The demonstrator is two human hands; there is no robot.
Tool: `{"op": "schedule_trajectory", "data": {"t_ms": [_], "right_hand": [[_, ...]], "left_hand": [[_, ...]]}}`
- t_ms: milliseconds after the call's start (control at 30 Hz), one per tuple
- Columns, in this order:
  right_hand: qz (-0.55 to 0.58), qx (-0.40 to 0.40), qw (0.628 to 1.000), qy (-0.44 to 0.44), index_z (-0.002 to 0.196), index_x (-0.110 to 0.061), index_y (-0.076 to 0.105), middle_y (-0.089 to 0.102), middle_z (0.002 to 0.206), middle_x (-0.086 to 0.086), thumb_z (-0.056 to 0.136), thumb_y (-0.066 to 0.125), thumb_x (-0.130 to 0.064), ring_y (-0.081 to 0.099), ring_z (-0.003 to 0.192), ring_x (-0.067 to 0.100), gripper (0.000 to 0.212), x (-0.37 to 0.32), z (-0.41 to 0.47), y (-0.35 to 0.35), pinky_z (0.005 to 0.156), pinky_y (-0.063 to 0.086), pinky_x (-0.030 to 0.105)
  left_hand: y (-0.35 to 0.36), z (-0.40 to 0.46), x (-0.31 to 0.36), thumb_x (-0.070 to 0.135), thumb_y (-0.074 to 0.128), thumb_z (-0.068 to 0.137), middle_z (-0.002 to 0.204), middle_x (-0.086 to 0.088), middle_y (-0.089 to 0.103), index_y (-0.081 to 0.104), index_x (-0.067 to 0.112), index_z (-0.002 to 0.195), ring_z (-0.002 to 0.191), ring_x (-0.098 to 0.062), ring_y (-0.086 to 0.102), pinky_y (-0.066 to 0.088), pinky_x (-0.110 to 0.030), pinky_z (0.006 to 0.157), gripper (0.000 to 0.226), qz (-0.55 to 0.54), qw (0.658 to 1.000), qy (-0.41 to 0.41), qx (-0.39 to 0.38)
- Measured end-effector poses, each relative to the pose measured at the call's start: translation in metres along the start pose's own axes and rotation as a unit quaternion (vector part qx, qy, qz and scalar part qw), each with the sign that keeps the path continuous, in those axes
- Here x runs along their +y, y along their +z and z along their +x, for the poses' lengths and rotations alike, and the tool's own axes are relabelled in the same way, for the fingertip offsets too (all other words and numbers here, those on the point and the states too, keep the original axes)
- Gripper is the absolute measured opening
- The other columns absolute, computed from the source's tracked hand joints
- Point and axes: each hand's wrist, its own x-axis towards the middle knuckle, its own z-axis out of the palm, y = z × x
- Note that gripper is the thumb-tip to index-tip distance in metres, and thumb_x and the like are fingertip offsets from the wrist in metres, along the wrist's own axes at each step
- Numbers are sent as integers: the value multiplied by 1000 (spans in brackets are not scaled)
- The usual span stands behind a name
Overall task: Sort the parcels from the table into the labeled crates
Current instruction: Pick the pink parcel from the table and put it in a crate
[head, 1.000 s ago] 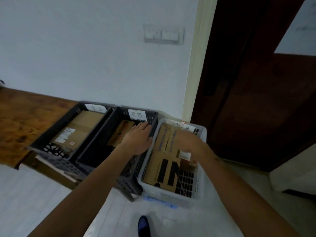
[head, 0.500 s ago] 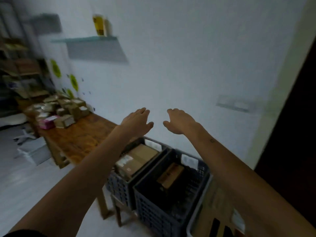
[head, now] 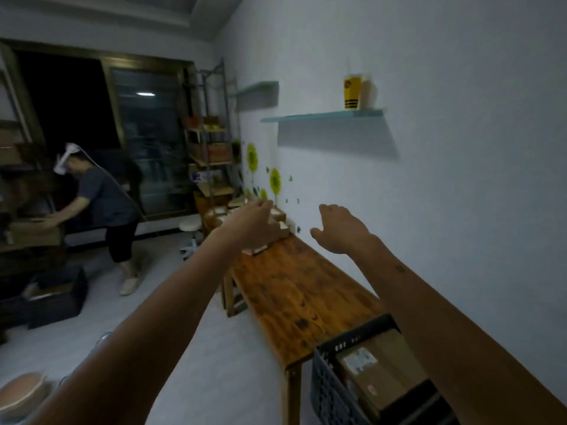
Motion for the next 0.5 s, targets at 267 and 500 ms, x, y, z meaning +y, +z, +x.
{"op": "schedule_trajectory", "data": {"t_ms": [267,500], "right_hand": [[60,-21,997,-34,151,-9,33,40,151,15,100,52,-37,38,138,33,62,-46,198,76,108,41,45],[118,-35,990,-65,152,-12,36,41,153,14,98,55,-36,41,138,32,62,-94,390,114,106,42,43]], "left_hand": [[34,114,-147,37,52,100,155,-9,36,36,13,150,140,-29,39,39,-43,111,58,24,996,-90,2],[24,241,-250,38,51,102,162,-7,26,25,15,156,145,-27,33,35,-42,115,65,32,990,-137,21]]}}
